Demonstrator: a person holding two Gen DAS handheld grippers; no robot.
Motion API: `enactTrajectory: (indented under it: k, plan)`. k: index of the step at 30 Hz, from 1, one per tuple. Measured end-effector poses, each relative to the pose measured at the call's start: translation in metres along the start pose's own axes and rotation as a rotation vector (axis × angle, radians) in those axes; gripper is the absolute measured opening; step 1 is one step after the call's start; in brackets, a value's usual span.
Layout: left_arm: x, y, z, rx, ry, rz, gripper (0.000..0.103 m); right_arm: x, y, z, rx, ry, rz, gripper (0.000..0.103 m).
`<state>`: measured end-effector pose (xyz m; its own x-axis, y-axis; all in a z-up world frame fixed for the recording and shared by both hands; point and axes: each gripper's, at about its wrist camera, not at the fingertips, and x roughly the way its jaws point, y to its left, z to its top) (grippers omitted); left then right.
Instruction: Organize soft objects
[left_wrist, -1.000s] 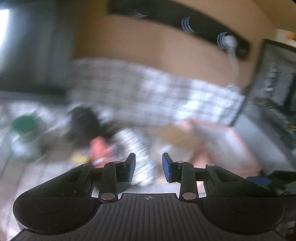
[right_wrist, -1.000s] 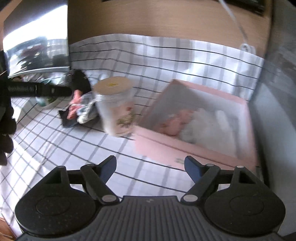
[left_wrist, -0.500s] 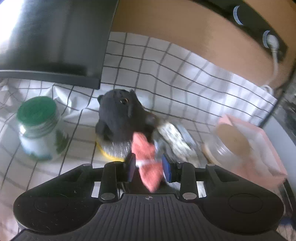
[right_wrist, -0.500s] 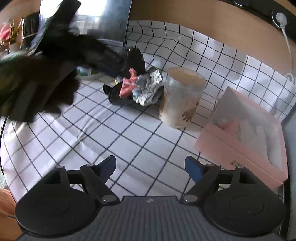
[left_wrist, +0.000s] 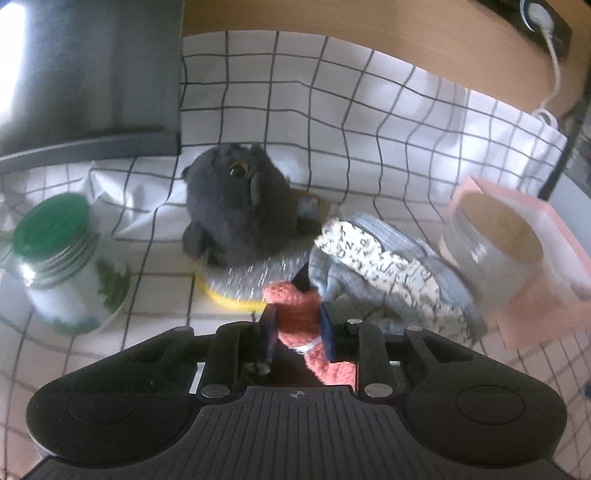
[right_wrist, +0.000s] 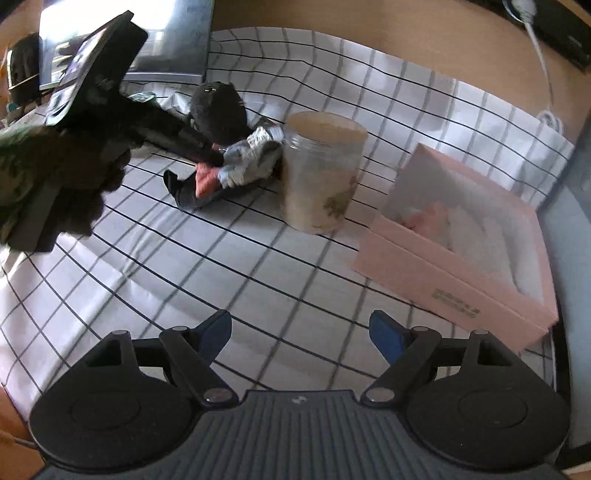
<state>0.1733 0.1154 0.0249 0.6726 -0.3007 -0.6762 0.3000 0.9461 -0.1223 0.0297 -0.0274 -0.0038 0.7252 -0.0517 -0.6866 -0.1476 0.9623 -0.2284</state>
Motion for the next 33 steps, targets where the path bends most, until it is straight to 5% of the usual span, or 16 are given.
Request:
enactTrajectory:
  k: [6,18,22,30,32,33]
  plan:
    - [-0.028,0.014,-0.028,0.027,0.011,0.054,0.022,0.009,0.020,0.014,-0.063,-0.025,0.054,0.082]
    - [-0.099,0.070,-0.056,-0.195,-0.042,0.063,0.022,0.053,0.057,0.063,-0.094,-0.105,0.092,0.082]
    - [-0.126,0.078,-0.066,-0.213,-0.049,0.059,0.022,0.076,0.062,0.074,0.052,-0.045,0.043,0.082]
    - [-0.147,0.093,-0.084,-0.300,-0.054,0.073,0.022,0.099,0.039,0.077,0.353,0.052,0.080,0.081]
    - [-0.149,0.092,-0.086,-0.292,-0.052,0.066,0.022,0.109,0.035,0.078,0.429,0.080,0.105,0.074]
    - [-0.149,0.092,-0.087,-0.288,-0.050,0.062,0.022,0.108,0.036,0.077,0.427,0.063,0.099,0.056]
